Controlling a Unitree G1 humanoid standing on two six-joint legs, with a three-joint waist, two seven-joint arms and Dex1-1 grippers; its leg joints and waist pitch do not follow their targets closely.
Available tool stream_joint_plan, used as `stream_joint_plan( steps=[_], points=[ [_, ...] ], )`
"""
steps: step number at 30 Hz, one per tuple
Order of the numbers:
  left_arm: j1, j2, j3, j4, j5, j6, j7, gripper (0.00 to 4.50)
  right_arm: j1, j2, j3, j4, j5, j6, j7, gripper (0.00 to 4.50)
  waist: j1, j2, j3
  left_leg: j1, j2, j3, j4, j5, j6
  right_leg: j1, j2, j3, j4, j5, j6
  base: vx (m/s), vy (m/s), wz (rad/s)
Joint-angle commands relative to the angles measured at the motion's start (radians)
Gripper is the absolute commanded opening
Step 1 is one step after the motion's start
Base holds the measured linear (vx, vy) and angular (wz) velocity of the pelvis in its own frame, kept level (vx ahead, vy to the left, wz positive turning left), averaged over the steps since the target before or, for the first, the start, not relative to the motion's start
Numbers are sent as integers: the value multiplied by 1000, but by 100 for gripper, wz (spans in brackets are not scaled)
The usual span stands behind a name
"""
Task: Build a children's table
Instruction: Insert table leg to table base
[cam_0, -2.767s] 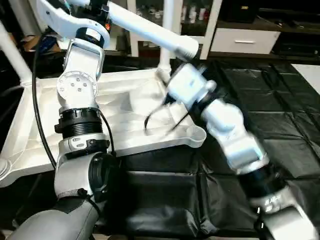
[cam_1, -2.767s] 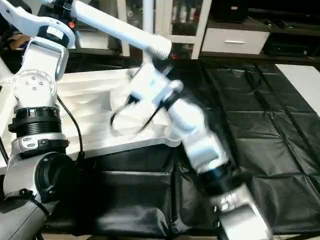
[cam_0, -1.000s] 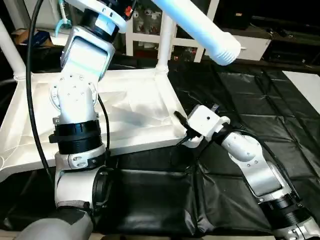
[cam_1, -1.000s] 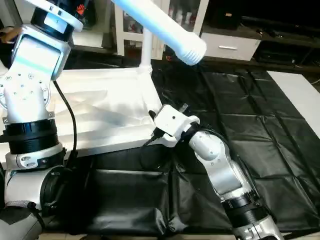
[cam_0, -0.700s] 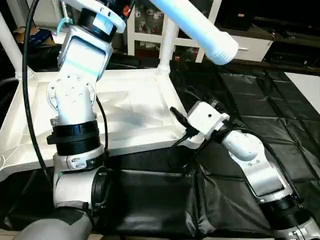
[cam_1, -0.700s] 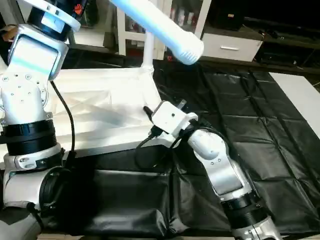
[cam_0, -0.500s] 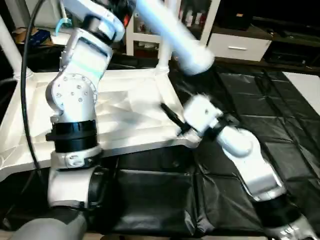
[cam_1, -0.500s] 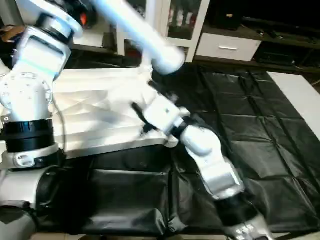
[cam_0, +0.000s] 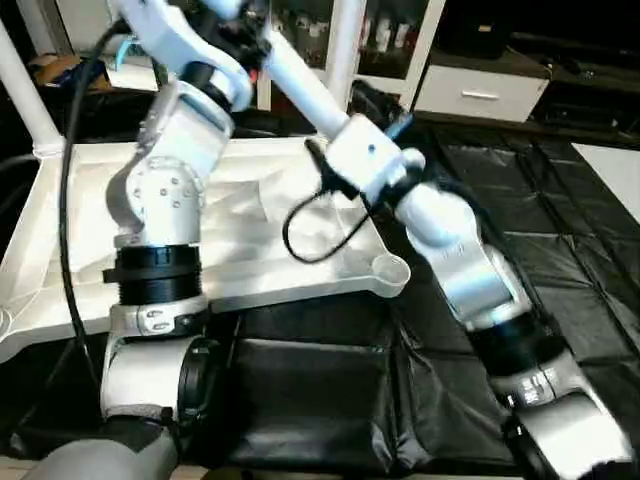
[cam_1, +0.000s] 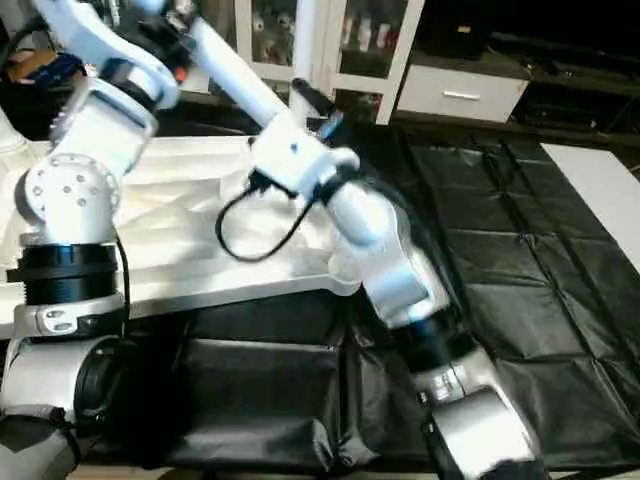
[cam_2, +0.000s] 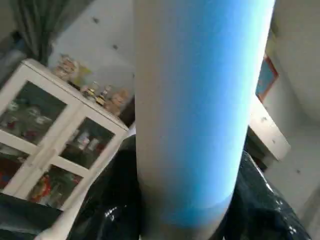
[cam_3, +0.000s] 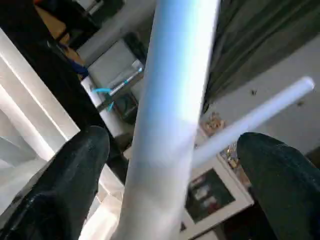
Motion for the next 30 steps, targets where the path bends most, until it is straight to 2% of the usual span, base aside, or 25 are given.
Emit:
stream_joint_plan(
  steps=[1, 3, 5, 7, 9, 11, 12, 13, 15, 16, 19, 20, 21, 22, 23, 25, 26, 28, 30],
  points=[
    [-25, -7, -40, -41, -9, 22, -22, 170, -31, 1, -15, 52, 28, 25, 6, 446, -3, 31, -89, 40, 34, -27, -79, -209, -59, 53, -34, 19, -47, -93, -182, 0, 0, 0],
    [-19, -2, -63, -63, -13, 40, -44, 170, -49, 21, -27, 113, 35, 49, 23, 446, 1, 36, -89, 40, 36, -28, -80, -201, -55, 54, -36, 19, -45, -80, -188, 0, 0, 0],
    [-17, -1, -73, -75, -18, 51, -54, 170, -57, 27, -30, 142, 35, 61, 32, 446, -2, 35, -89, 40, 36, -28, -80, -202, -53, 54, -35, 19, -45, -80, -195, 0, 0, 0],
    [-12, 5, -89, -93, -11, 63, -71, 170, -66, 32, -34, 170, 31, 65, 34, 446, 0, 38, -89, 41, 36, -28, -80, -205, -59, 55, -35, 18, -44, -81, -201, 0, 0, 0],
    [-7, 11, -97, -105, 1, 62, -80, 170, -67, 38, -47, 165, 45, 67, 23, 409, 1, 38, -89, 42, 36, -27, -80, -200, -60, 55, -35, 19, -44, -75, -201, 0, 0, 0],
    [-5, 17, -98, -104, 15, 52, -83, 170, -64, 36, -47, 161, 54, 76, 25, 401, 2, 49, -89, 43, 35, -28, -80, -200, -61, 56, -35, 18, -43, -66, -203, 0, 0, 0],
    [-4, 19, -97, -100, 20, 48, -85, 170, -63, 35, -45, 161, 57, 81, 26, 391, 2, 47, -88, 42, 35, -28, -80, -200, -59, 57, -34, 18, -44, -65, -204, 0, 0, 0],
    [-3, 26, -99, -96, 29, 42, -91, 170, -56, 30, -44, 156, 61, 89, 27, 378, 4, 51, -89, 42, 35, -28, -79, -194, -58, 58, -36, 18, -42, -59, -208, 0, 0, 0],
    [-5, 31, -98, -94, 29, 42, -99, 170, -48, 29, -47, 149, 68, 97, 35, 364, 4, 49, -89, 40, 34, -27, -78, -183, -50, 60, -36, 19, -42, -54, -213, 0, 0, 0],
    [-6, 41, -102, -92, 34, 38, -116, 170, -38, 27, -56, 144, 81, 102, 52, 356, 4, 55, -88, 40, 34, -27, -78, -188, -49, 58, -35, 19, -45, -61, -215, 0, 0, 0],
    [-6, 45, -106, -93, 34, 38, -136, 170, -32, 26, -66, 143, 93, 98, 75, 328, 5, 55, -89, 38, 35, -27, -77, -179, -43, 61, -38, 20, -43, -64, -221, 0, 0, 0],
    [-4, 45, -112, -92, 33, 38, -149, 170, -27, 23, -71, 139, 99, 95, 86, 323, 3, 77, -88, 44, 36, -28, -79, -195, -50, 55, -34, 16, -48, -66, -223, 0, 0, 0],
    [-2, 43, -118, -92, 28, 37, -162, 170, -21, 20, -75, 132, 108, 89, 100, 315, 0, 70, -88, 42, 34, -27, -78, -201, -48, 57, -32, 17, -46, -63, -227, 0, 0, 0],
    [-1, 43, -119, -92, 28, 37, -164, 170, -20, 19, -75, 131, 109, 88, 102, 302, 5, 67, -90, 41, 33, -26, -76, -197, -36, 61, -36, 19, -45, -59, -232, 0, 0, 0],
    [-1, 39, -124, -90, 31, 35, -172, 170, -15, 18, -81, 123, 123, 87, 111, 291, 7, 81, -90, 37, 33, -29, -76, -185, -30, 64, -39, 20, -43, -61, -236, 0, 0, 0],
    [-2, 35, -125, -83, 40, 29, -174, 170, -9, 17, -85, 113, 138, 88, 123, 279, 3, 75, -91, 36, 33, -28, -75, -187, -24, 65, -38, 19, -47, -74, -238, 0, 0, 0],
    [-3, 33, -124, -78, 42, 26, -174, 170, -7, 15, -85, 110, 147, 89, 127, 279, 2, 75, -90, 35, 32, -27, -75, -196, -23, 64, -38, 20, -50, -93, -238, 0, 0, 0],
    [-4, 32, -122, -76, 42, 24, -174, 170, -7, 14, -84, 110, 151, 89, 130, 251, 1, 77, -89, 36, 34, -28, -76, -209, -26, 62, -38, 19, -52, -120, -236, 0, 0, 0],
    [-4, 35, -118, -67, 50, 14, -177, 170, -4, 12, -88, 111, 163, 86, 152, 242, -1, 64, -90, 34, 34, -28, -76, -206, -22, 63, -37, 19, -53, -132, -231, 0, 0, 0]
  ],
)
